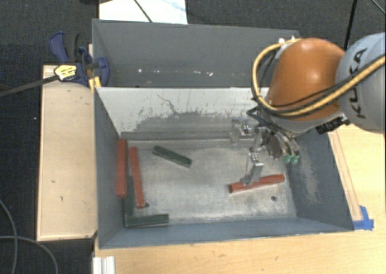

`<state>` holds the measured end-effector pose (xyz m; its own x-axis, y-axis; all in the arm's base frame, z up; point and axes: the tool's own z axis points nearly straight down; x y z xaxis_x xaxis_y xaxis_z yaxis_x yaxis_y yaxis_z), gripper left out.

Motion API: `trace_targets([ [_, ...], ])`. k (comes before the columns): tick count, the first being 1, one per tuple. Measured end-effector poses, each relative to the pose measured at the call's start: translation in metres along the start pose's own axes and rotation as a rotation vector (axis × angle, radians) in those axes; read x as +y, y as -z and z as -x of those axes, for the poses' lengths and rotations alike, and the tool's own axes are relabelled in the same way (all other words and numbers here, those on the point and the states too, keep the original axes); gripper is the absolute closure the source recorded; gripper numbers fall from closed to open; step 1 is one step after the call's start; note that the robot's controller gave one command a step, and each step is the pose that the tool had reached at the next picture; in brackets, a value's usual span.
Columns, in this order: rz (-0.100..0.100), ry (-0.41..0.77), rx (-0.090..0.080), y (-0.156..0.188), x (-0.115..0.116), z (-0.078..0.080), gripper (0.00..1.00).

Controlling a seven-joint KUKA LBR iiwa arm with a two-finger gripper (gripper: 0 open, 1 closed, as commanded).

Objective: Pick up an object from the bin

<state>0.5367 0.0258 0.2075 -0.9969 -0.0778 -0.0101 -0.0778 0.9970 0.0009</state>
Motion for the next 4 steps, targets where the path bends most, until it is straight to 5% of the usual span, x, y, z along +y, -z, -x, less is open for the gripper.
trace_targets([
  [1,-0.001,0.256,0.004,-0.057,-0.009,-0.004,0.00],
  [2,0.003,0.331,0.012,-0.085,-0.035,-0.013,0.00],
  [3,0.001,0.371,0.009,-0.137,-0.077,0.001,1.00],
  [4,0.001,0.370,0.009,-0.137,-0.077,0.001,1.00],
])
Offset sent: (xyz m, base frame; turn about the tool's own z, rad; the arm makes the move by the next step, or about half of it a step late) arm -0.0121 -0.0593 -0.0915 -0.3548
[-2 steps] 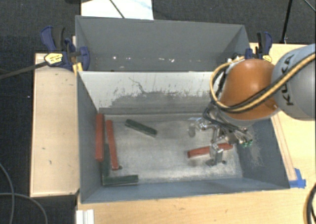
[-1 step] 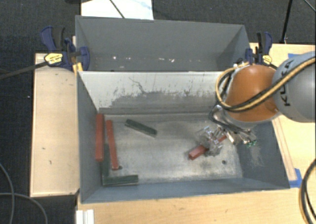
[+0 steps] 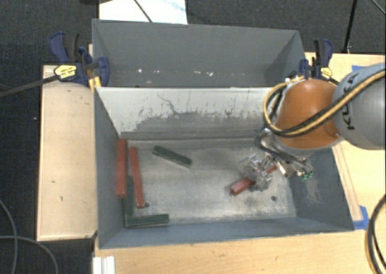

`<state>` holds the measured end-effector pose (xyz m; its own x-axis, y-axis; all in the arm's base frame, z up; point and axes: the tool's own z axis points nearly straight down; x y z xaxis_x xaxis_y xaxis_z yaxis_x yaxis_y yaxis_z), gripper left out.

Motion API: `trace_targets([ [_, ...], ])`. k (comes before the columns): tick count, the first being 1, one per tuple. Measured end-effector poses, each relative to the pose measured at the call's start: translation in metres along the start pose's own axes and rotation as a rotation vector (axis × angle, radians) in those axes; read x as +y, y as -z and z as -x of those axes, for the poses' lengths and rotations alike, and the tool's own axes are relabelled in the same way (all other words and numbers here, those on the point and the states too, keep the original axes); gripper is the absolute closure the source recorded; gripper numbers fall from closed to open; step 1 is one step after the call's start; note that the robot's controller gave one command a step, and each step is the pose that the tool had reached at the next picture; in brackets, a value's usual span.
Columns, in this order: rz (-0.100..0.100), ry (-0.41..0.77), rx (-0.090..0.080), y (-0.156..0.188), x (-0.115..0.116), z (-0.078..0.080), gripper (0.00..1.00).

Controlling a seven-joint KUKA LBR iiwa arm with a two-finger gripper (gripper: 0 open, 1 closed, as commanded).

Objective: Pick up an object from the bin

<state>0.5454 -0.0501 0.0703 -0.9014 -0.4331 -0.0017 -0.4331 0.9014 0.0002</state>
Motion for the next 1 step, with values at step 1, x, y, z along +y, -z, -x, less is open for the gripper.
trace_targets([
  [1,0.000,0.033,-0.001,0.1299,0.0183,0.0123,1.00],
])
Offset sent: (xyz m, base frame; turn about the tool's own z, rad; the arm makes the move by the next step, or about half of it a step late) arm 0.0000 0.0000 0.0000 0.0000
